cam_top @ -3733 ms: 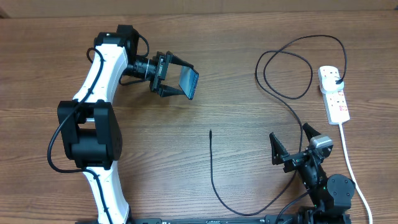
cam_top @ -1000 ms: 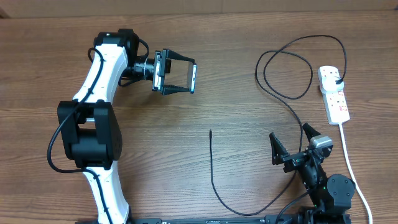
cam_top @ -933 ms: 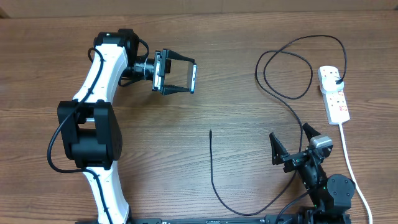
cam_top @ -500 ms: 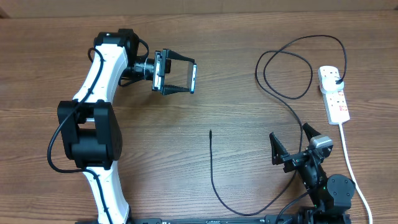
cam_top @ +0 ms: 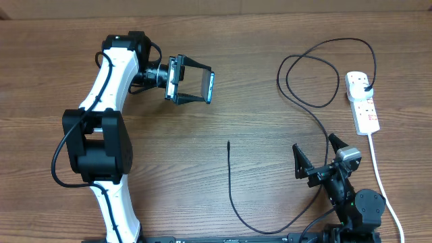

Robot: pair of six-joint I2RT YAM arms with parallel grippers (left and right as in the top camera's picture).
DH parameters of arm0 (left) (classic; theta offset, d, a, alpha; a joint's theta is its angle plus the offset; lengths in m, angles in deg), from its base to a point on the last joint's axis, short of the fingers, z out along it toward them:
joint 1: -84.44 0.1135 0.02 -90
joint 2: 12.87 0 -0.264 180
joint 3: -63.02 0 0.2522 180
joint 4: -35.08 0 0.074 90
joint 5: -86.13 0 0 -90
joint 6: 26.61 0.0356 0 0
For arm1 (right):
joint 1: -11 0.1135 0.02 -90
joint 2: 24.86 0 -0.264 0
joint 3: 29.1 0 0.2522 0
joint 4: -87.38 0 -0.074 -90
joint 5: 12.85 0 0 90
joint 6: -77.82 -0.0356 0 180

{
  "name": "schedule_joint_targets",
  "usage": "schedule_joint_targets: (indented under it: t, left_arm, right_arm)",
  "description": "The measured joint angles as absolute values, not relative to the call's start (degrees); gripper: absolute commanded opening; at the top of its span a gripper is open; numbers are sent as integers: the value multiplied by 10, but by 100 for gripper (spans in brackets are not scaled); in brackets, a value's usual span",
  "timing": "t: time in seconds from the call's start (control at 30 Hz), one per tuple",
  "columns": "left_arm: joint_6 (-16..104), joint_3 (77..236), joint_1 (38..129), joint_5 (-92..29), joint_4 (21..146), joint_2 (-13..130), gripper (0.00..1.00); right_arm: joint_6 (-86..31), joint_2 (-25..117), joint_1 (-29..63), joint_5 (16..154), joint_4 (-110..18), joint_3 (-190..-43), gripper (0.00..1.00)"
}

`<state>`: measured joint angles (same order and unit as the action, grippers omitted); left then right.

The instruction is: Plug charger to phone and switch on socket

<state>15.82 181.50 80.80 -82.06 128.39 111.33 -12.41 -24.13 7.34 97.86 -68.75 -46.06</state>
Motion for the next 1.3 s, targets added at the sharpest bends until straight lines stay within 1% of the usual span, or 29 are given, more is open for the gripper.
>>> schedule_joint_targets:
  t: [0.27, 0.6, 0.77, 1.03, 1.3]
  left_arm:
    - [155, 1815, 808, -765, 1284, 1113, 4]
    - [135, 1815, 808, -639, 1268, 1113, 4]
    - [126, 1815, 808, -553, 1250, 1113, 4]
    - [104, 1815, 807, -378, 1249, 1113, 4]
    - [65, 1815, 772, -191, 1249, 1113, 4]
  right_arm:
    - [-124, -241, 73, 978, -687, -461, 100]
    - [-124, -241, 73, 978, -688, -461, 100]
    - [-124, -241, 73, 978, -687, -461, 100]
    - [-124, -241, 73, 978, -687, -461, 100]
    - [-124, -241, 73, 978, -687, -461, 100]
